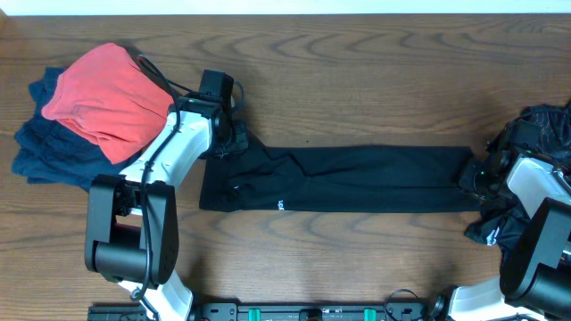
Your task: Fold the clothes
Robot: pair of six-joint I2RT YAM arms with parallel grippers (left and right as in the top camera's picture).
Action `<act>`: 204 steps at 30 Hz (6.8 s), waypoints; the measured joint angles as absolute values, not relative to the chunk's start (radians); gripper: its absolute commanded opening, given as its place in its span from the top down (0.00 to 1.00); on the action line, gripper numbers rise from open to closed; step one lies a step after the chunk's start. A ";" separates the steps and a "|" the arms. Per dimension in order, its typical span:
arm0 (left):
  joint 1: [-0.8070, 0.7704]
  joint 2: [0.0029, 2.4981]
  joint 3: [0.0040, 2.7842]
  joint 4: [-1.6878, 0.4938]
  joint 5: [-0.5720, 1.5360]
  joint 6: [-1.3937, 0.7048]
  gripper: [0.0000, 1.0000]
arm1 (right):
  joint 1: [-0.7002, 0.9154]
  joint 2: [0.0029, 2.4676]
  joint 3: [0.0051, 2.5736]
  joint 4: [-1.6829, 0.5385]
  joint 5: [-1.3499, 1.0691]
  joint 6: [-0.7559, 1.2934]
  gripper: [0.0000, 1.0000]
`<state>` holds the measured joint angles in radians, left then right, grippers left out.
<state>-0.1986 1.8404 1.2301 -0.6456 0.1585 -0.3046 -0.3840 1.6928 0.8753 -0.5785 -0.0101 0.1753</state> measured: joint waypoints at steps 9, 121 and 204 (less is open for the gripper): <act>-0.199 1.840 1.230 -0.649 0.210 -0.257 0.94 | -0.384 1.693 0.875 -0.579 -0.010 0.175 0.47; -0.067 1.504 1.175 -0.922 0.074 -0.444 0.44 | -0.384 1.702 1.091 -0.616 0.000 0.132 0.99; -0.067 1.504 1.175 -0.927 0.071 -0.444 0.38 | 0.387 1.774 1.169 -0.789 -0.030 0.146 0.53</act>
<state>-0.0666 1.5040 1.1748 -0.9268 0.0711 -0.4438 0.3874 1.7741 1.1690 -0.7891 -0.0299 0.1463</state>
